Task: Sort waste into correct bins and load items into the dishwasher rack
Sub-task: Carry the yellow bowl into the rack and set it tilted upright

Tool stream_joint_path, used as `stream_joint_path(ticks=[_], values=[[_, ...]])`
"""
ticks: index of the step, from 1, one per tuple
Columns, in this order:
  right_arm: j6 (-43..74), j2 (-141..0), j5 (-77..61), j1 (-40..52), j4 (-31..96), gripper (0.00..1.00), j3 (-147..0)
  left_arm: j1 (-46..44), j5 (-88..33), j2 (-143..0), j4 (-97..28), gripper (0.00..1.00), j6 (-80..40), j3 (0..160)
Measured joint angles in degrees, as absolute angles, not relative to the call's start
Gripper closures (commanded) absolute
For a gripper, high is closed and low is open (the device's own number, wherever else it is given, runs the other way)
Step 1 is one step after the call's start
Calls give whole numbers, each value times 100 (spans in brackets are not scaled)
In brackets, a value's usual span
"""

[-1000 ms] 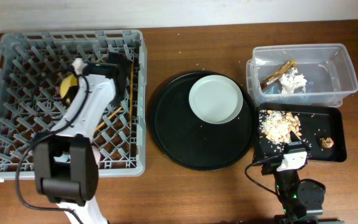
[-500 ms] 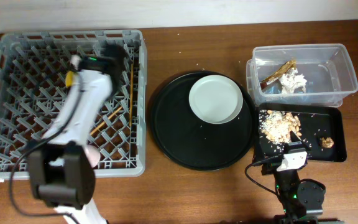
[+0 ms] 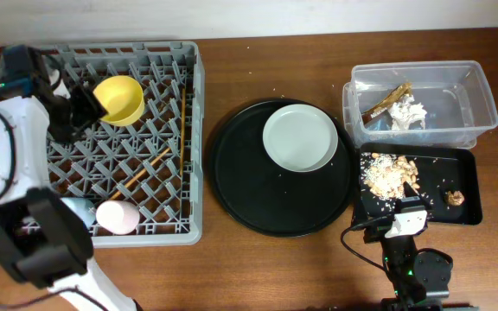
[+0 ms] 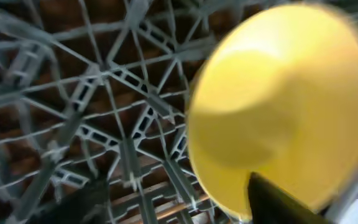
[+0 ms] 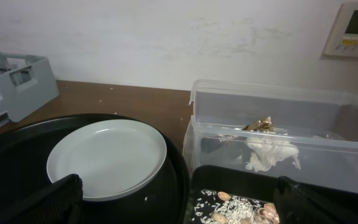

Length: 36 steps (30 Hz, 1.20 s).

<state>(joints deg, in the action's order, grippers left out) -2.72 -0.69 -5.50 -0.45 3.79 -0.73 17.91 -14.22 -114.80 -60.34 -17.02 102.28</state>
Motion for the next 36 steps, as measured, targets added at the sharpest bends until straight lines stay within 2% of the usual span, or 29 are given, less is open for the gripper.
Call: stream_joint_path(ticks=[1, 3, 4, 5, 8, 10, 13, 14, 16, 21, 25, 29, 36], values=[[-274, -69, -552, -45, 379, 1, -73, 1798, -1575, -11690, -6014, 75, -1680, 10226], [-276, -69, -552, -45, 379, 2, -73, 1785, -1841, -11942, -5959, 93, -1627, 10219], [-274, -69, -552, -45, 379, 2, -73, 1782, -1911, -11948, -5937, 99, -1614, 10219], [-272, -69, -552, -45, 379, 2, -73, 1782, -1973, -11946, -5955, 100, -1597, 10235], [-274, -69, -552, -45, 379, 2, -73, 1793, -1839, -11883, -6423, 100, -1581, 10499], [-274, -69, -550, -45, 379, 2, -73, 1774, -1125, -11491, -6788, 100, -1584, 10737], [-274, -69, -552, -45, 379, 2, -73, 1446, 854, -10628, -7478, 100, -1841, 10938], [-274, -69, -550, -45, 379, 2, -73, 1129, 2029, -10475, -7937, 100, -2117, 10993], [-274, -69, -552, -45, 379, 1, -73, 633, 3579, -10468, -8147, 100, -2534, 10877], [-272, -69, -552, -45, 379, 1, -73, -320, 5907, -10479, -7308, 100, -2893, 9913], [-272, -69, -552, -45, 379, 1, -73, -515, 6418, -10538, -6696, 100, -2936, 8980], [-274, -69, -552, -45, 379, 1, -73, -519, 6364, -10562, -6239, 99, -2943, 8206], [-274, -69, -552, -45, 379, 1, -73, -974, 6169, -10543, -6176, 87, -2963, 8099]])
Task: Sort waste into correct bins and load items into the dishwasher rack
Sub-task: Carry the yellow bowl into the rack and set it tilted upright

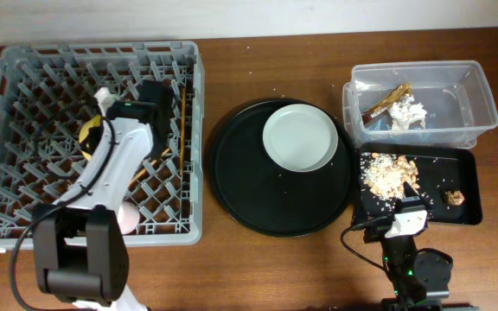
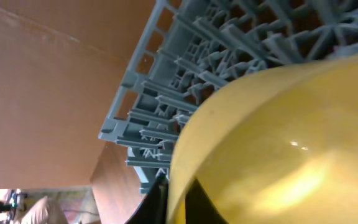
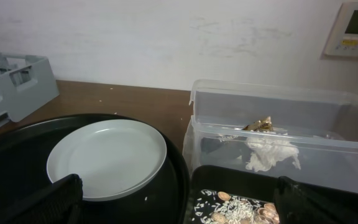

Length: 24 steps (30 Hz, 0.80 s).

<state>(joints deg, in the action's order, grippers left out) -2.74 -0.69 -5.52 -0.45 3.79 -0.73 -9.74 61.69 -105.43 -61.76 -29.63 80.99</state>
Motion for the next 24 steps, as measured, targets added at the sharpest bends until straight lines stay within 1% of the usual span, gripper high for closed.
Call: stream_joint_path(ticks=[1, 2, 5, 8, 10, 13, 19, 24], values=[[-274, -69, -552, -45, 379, 1, -73, -1066, 6176, -10543, -6189, 89, -2965, 8099], [-272, -69, -552, -45, 379, 1, -73, -1205, 6222, -10541, -6213, 100, -2965, 8099], [-272, -69, -550, -45, 379, 1, -73, -1323, 6326, -10532, -6307, 100, -2969, 8095], [-274, -69, -550, -45, 379, 1, -73, -1457, 7126, -10532, -6364, 100, -2963, 8044], [-272, -69, -552, -45, 379, 1, -73, -1463, 7575, -10532, -6180, 100, -2965, 8040], [-274, -69, -552, -45, 379, 1, -73, -1376, 7612, -10532, -6114, 100, -2963, 8040], [-274, -69, -552, -45, 379, 2, -73, -825, 7360, -10562, -5881, 100, -2963, 8034], [-272, -69, -552, -45, 379, 2, -73, -838, 7347, -10925, -5889, 100, -2978, 8036]])
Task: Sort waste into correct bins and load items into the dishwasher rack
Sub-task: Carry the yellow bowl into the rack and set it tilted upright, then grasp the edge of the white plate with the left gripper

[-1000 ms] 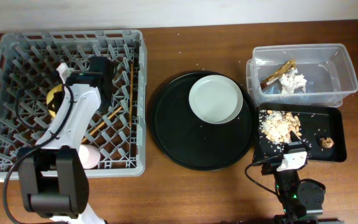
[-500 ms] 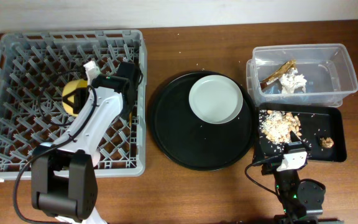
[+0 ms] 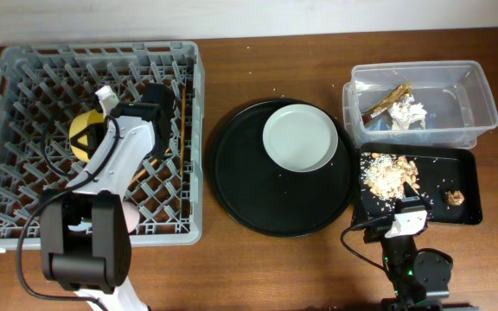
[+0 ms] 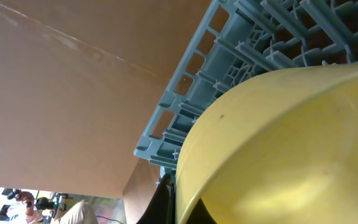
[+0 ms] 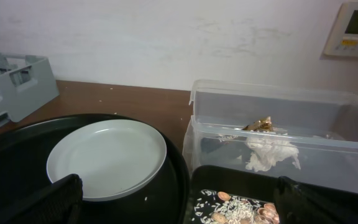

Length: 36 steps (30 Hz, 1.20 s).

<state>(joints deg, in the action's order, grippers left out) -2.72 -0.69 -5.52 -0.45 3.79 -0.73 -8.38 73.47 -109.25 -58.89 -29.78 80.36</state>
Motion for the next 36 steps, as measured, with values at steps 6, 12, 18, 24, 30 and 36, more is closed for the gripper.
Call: stream_joint_path(ticks=[6, 12, 18, 24, 30, 36], values=[[-272, -69, -550, -45, 379, 1, -73, -1170, 7216, -10934, -6191, 55, -2985, 8038], [-272, -69, -552, -45, 379, 2, -73, -1317, 5745, -11128, -6405, 30, -2956, 8020], [-274, -69, -552, -45, 379, 1, -73, -1249, 2593, -10711, -7035, 25, -2200, 9011], [-272, -69, -552, -45, 381, 1, -73, -1411, -504, -10309, -6206, 25, -2032, 9430], [-274, -67, -552, -45, 381, 2, -73, -2528, -1306, -11590, -4403, 35, -2084, 9472], [-274, -69, -552, -45, 379, 1, -73, -2980, -1566, -12720, -3739, 75, -2368, 9470]])
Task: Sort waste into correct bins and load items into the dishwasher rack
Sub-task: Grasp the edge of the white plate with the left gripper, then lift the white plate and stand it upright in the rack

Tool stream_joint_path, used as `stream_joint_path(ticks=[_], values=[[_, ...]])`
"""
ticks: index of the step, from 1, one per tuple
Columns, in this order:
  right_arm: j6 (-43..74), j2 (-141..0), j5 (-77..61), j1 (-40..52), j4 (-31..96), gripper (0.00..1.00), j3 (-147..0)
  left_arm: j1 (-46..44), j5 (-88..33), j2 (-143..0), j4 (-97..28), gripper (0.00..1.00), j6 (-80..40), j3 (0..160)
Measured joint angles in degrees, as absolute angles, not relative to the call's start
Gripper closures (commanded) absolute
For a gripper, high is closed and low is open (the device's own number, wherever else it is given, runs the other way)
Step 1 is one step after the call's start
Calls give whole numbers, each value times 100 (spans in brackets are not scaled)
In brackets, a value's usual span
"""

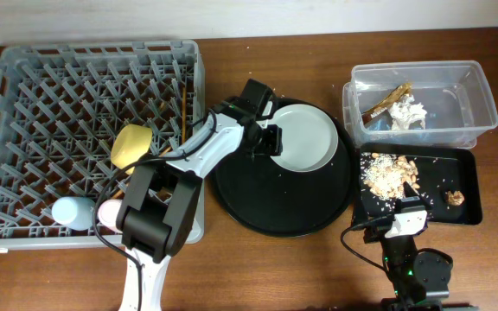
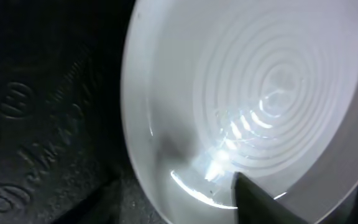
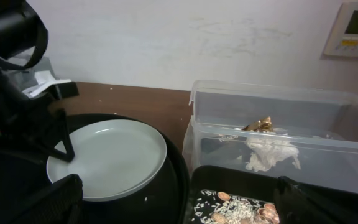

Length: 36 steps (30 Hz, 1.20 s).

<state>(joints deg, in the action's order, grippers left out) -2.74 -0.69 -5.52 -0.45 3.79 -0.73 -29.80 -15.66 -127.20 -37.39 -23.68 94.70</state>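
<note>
A white plate lies on the round black tray. My left gripper is open at the plate's left rim. In the left wrist view one fingertip is over the plate, and the other is a dim shape over the tray. From the right wrist view the left gripper stands at the plate's near-left edge. The yellow bowl rests on its side in the grey dishwasher rack. My right gripper is open and empty at the table's front right.
The rack also holds a blue cup, a pink cup and chopsticks. A clear bin with paper and wood scraps stands at the back right. Before it lies a black rectangular tray with rice and food scraps.
My left gripper has let go of the yellow bowl, which now rests in the rack. The gripper has moved right to the left rim of the white plate. The right arm has not moved.
My left gripper had the yellow bowl over the rack's far-left part. Then it was at the rack's middle with the bowl low among the pegs, and stayed there. Now the bowl lies free in the rack and the gripper is open at the plate.
</note>
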Motion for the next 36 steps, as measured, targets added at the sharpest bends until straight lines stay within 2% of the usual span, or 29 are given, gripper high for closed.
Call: stream_joint_path(ticks=[1, 2, 3, 8, 13, 14, 16, 18, 22, 25, 27, 29, 33, 36], values=[[-272, -69, -550, -45, 379, 2, -73, -2989, -1573, -12735, -3743, 82, -2370, 9470], [-272, -69, -552, -45, 379, 1, -73, -3009, -1551, -12790, -3835, 95, -2383, 9472], [-274, -69, -552, -45, 379, 2, -73, -3015, -1544, -12796, -3916, 100, -2373, 9483], [-276, -69, -550, -45, 379, 2, -73, -2982, -1492, -12833, -5078, 100, -2416, 9839], [-272, -64, -550, -45, 379, 1, -73, -2051, -972, -12991, -7994, 100, -1896, 12728], [-272, -64, -552, -45, 379, 2, -73, -1844, -659, -12905, -8368, 100, -1859, 13214], [-274, -64, -550, -45, 381, 2, -73, -1304, 709, -12543, -9310, 100, -1763, 14440], [-272, -64, -550, -45, 381, 2, -73, -902, 2156, -11966, -9644, 100, -1614, 14886], [-274, -64, -552, -45, 379, 2, -73, -569, 3948, -11399, -9668, 100, -1297, 14977], [-276, -67, -552, -45, 381, 1, -73, -314, 5037, -11424, -9620, 100, -1437, 14280], [-276, -67, -550, -45, 379, 2, -73, -121, 6012, -11443, -9553, 100, -2134, 13008], [-272, -67, -552, -45, 379, 1, -73, 8, 6657, -11515, -8949, 100, -2565, 11992], [-274, -69, -550, -45, 379, 1, -73, 40, 7078, -11566, -7922, 100, -2882, 10759], [-274, -69, -552, -45, 379, 2, -73, 40, 7059, -11563, -7832, 100, -2923, 10654]])
